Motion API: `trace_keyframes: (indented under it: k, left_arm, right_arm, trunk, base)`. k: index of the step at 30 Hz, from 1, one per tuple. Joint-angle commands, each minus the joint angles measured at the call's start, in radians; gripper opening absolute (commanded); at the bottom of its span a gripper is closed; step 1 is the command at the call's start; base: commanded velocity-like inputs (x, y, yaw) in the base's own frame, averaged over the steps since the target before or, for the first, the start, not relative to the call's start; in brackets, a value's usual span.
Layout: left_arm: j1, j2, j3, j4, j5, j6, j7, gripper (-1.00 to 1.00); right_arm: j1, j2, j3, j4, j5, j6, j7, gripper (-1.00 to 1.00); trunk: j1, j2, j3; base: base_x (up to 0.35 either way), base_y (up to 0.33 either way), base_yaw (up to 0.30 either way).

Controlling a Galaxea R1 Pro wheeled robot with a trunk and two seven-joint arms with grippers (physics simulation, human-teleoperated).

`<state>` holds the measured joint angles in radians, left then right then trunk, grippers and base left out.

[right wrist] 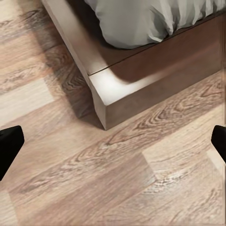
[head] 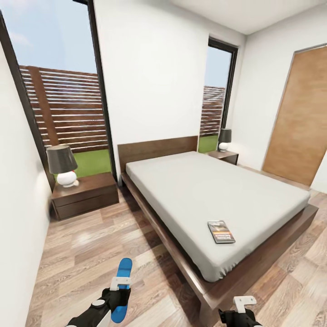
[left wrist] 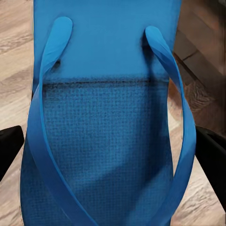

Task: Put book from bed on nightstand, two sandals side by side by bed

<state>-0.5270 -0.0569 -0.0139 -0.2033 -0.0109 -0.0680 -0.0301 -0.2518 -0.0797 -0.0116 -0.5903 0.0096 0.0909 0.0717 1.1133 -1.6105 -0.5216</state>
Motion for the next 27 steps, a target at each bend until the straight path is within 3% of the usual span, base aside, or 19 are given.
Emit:
trace_keyframes:
  k: [1,27]
  left_arm:
    - [-0.001,0.0,-0.001,0.001,-0.001,-0.004,-0.001,-1.0]
    - [-0.001,0.001,-0.003,0.001,-0.001,-0.01,0.001,-1.0]
  right_arm:
    - [0.0,0.0,-0.001,-0.002,0.001,0.006,0.005,1.0]
    - [0.0,0.0,-0.001,-0.002,0.001,0.006,0.005,1.0]
  trunk:
    - [0.0,-0.001,-0.001]
    - [0.0,-0.001,-0.001]
  base:
    - [0.0,0.0,-0.218]
    - [0.0,0.0,-0.262]
